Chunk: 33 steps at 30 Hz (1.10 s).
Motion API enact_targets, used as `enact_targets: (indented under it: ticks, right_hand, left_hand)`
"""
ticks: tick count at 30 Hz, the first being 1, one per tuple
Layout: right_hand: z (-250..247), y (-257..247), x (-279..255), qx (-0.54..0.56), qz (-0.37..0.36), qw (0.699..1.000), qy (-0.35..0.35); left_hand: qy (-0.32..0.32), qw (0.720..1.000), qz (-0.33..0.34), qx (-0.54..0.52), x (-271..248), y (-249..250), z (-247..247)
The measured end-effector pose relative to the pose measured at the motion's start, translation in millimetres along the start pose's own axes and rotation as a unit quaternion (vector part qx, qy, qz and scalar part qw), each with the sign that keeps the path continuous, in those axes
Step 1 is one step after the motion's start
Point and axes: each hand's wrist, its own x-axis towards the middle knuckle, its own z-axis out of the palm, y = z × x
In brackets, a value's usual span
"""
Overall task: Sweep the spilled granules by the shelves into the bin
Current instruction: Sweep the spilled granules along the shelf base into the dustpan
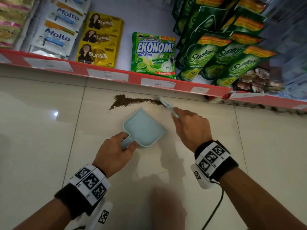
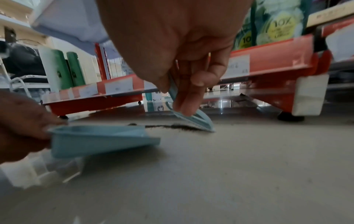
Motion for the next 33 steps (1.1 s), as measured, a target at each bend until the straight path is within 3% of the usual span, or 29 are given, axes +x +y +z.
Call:
enact_targets:
  ticks: [4,8,11,13,15,19,23,25,30,33]
  right_hand:
    - [-11.5,26.9,14.8,-0.075,0.073,0.994,0.036]
    - [-7.3,47.1,24.3,-0.086,0.163,0.982,-0.038]
    - [-1.5,30.9,14.0,-0.007,0.097,0.993,-0.066]
    - [-2.9,14.2,2.4,0.033,0.027,0.997,-0.062]
    - [-8.1,9.4,1.1,0.020,0.009,0.999,-0.035]
    - [-15.3,29.2,24.4,-0.050,0.091,0.994,0.041]
    - [-7.5,37.4,43.8,-0.071,0.152,0.986,-0.009]
    - [1.6,30.9,43.9,-0.053,0.120,0.991,-0.033]
    - [3.3,1.9,13.1,0.067,-0.045,0.995,-0.055]
    - [-4.4,4.7,7.7,0.026,-0.038,0.999,0.001]
  left_hand:
    - [0.004,1.000,-0.003,-0.005,-3.2,-5.1,-3.5]
    - [0.009,1.000,0.000,-0.017,-5.5,-8.4,-8.5]
    - [0.010,1.000,0.000,-0.021,-7.5,-10.4,-11.4]
    - [0.010,1.000,-0.002,-0.021,-9.0,-11.7,-13.5]
    - [0.009,1.000,-0.005,-0.028,-10.1,-12.4,-14.9]
    - [0.004,0.999,-0.003,-0.036,-12.5,-11.9,-15.3]
    - [0.005,0.999,0.001,-0.036,-14.3,-11.3,-17.1]
    - [0.010,0.999,0.002,-0.035,-14.7,-12.0,-18.2]
    - [0.022,0.999,0.004,-0.030,-19.2,-16.8,-22.3]
    - [0.027,0.999,-0.003,-0.026,-20.5,-21.2,-24.0]
